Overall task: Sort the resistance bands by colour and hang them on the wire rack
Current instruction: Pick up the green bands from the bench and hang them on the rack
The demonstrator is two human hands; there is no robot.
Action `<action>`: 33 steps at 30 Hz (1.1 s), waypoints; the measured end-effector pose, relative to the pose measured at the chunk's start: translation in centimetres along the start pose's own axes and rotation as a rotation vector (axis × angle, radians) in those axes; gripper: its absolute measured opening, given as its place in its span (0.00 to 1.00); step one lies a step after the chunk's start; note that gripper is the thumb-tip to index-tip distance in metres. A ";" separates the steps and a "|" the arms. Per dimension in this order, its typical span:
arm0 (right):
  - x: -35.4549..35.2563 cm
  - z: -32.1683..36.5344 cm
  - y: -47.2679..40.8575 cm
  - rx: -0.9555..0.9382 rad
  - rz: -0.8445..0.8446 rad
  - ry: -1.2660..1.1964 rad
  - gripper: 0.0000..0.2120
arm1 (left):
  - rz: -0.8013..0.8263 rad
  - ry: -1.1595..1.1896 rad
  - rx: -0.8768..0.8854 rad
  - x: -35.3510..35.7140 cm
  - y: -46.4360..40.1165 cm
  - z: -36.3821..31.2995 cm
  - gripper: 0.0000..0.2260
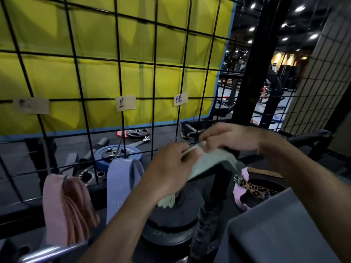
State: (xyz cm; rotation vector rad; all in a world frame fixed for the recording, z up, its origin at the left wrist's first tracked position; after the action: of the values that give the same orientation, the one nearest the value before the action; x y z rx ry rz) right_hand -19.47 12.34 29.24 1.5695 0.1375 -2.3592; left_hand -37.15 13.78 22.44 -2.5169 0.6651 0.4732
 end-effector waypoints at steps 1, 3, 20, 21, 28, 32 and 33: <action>-0.8 0.3 -0.8 -0.017 -0.020 0.037 0.11 | -0.063 -0.038 0.014 -0.4 -0.8 -0.2 0.17; -1.7 0.4 -2.4 -0.012 -0.062 0.094 0.12 | -0.165 -0.122 0.018 -0.9 -2.0 -0.3 0.13; -0.7 -2.4 -5.8 0.006 -0.096 -0.011 0.14 | -0.350 -0.369 0.038 -0.5 -3.5 1.5 0.11; -0.7 -2.5 -5.9 0.002 -0.093 -0.053 0.15 | -0.345 -0.362 0.027 -0.6 -3.6 1.6 0.12; 1.4 -3.9 -6.0 -0.048 -0.018 -0.470 0.05 | -0.280 -0.306 -0.037 -0.7 -3.5 1.8 0.11; 2.8 -4.8 -6.2 -0.050 0.029 -0.822 0.06 | -0.250 -0.222 -0.085 -0.8 -3.9 2.0 0.12; 3.0 -4.9 -6.3 -0.054 0.038 -0.852 0.07 | -0.237 -0.206 -0.098 -0.9 -4.0 2.0 0.12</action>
State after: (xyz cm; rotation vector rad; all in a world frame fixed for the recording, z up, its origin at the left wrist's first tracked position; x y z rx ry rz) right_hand -18.10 18.93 23.98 0.4365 -0.0214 -2.7299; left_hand -36.14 18.25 22.72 -2.5490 0.2673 0.6791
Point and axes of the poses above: each hand's wrist, its own y-axis away from the middle knuckle, its own x-axis out of the palm, z = x × y, the point moved 2 cm from there along -y, towards the middle knuckle, and after that the axes turned 12 degrees about y, right-handed, at the moved point
